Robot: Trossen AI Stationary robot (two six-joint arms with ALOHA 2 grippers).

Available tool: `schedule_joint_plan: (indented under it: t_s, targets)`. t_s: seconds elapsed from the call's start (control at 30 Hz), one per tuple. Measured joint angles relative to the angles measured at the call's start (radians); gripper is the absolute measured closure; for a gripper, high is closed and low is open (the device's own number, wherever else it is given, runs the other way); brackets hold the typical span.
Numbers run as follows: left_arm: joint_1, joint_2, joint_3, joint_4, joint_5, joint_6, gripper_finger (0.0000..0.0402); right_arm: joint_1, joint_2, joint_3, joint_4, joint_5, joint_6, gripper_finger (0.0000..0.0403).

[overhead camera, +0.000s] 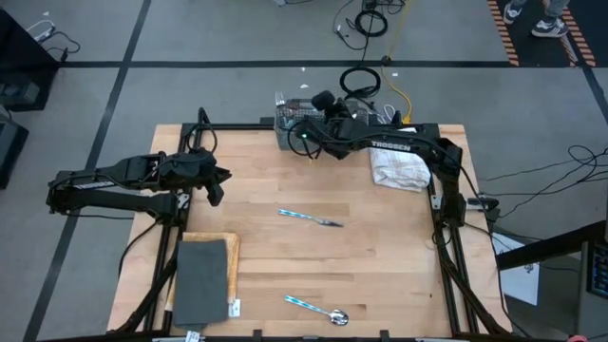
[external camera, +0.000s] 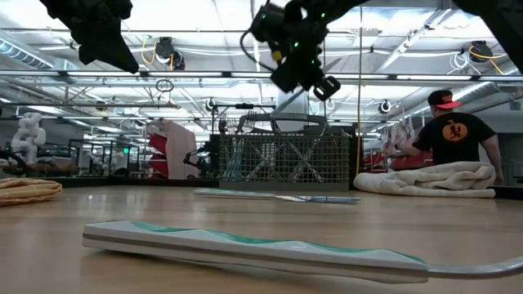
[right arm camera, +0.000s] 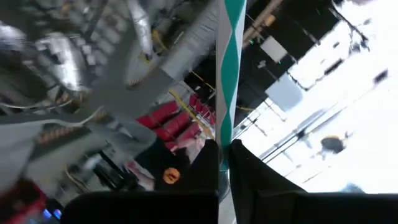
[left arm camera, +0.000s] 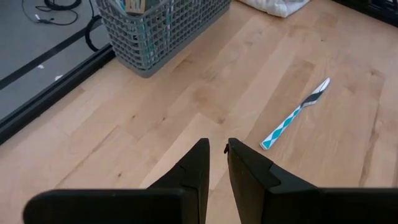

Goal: Sort silverware
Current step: Put the knife into the silverware basket

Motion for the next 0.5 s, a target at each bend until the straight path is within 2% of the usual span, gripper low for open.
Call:
schedule_joint_plan:
  t_s: [0.1,0.5]
  targets:
    - [0.0,0.0,0.0,0.0,-0.002,0.0,0.0338,-0.012,0.033,0.0,0.005,-0.005,-0.066,0.0403]
    - [0.0,0.0,0.0,-0.005,-0.006,0.009,0.0338,-0.029,0.12,0.0,0.031,-0.021,-0.102,0.0402]
